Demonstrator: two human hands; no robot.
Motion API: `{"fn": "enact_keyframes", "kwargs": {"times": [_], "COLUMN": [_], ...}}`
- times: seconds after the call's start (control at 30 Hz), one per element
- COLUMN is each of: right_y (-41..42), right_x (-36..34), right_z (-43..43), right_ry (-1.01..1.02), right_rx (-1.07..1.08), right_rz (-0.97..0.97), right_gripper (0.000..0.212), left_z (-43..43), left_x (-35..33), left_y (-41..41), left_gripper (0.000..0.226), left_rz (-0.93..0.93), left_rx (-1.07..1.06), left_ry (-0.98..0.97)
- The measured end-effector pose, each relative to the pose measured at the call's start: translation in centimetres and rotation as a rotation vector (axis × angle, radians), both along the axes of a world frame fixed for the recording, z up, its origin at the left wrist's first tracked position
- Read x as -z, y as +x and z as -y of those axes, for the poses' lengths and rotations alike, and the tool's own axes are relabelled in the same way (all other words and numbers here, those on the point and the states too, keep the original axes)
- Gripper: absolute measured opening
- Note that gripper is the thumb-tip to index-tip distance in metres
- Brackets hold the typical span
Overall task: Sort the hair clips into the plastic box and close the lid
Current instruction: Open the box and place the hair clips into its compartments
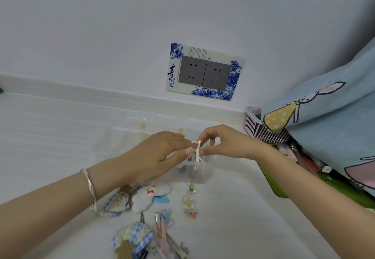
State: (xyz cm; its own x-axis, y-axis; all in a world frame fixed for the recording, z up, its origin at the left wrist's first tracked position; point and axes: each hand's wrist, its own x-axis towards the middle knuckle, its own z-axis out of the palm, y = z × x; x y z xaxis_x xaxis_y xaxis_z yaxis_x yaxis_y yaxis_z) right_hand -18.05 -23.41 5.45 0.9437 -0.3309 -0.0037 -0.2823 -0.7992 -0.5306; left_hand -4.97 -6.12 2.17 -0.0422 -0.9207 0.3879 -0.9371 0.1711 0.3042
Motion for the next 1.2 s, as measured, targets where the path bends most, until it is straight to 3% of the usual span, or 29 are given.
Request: {"fn": "enact_keyframes", "kwargs": {"times": [0.23,0.37,0.5,0.67,0.8,0.93,1.0,1.2], "right_y": [-0.2,-0.3,-0.9,-1.3,-0.9,-0.5,-0.4,-0.7], "right_x": [-0.5,-1.0,-1.9,-1.5,-0.8,-0.4,-0.5,-0.5], "right_z": [-0.3,0.3,1.2,1.5,1.2,0.6,0.5,0.1], "right_ry": [0.266,0.373,0.375,0.353,0.309,-0.043,-0.125,-0.093], "right_rx": [0.093,0.262,0.322,0.237,0.165,0.119,0.083,0.071], "right_rz": [0.023,0.201,0.322,0.228,0.155,0.125,0.116,0.097], "right_gripper": [0.012,0.011,0.01,0.015,0.011,0.01,0.013,0.014], "left_z": [-0.3,0.2,1.2,2.0,1.9,1.9,1.9,1.8], "left_x": [-0.4,-0.4,-0.4,-0.4,-0.4,-0.5,-0.6,-0.3], "left_y": [-0.3,0.0,-0.1,-0.1,-0.1,0.0,-0.1,-0.1], "left_gripper": [0.041,0.047,0.05,0.048,0.045,0.046,0.047,0.046], "left_rz": [-0.19,-0.289,-0.252,-0.129,-0.135,-0.108,-0.101,-0.073], "left_rx": [-0.028,-0.078,-0.066,-0.031,-0.041,-0.028,-0.026,-0.036], "left_ry": [0.002,0.085,0.179,0.188,0.206,0.201,0.193,0.182]}}
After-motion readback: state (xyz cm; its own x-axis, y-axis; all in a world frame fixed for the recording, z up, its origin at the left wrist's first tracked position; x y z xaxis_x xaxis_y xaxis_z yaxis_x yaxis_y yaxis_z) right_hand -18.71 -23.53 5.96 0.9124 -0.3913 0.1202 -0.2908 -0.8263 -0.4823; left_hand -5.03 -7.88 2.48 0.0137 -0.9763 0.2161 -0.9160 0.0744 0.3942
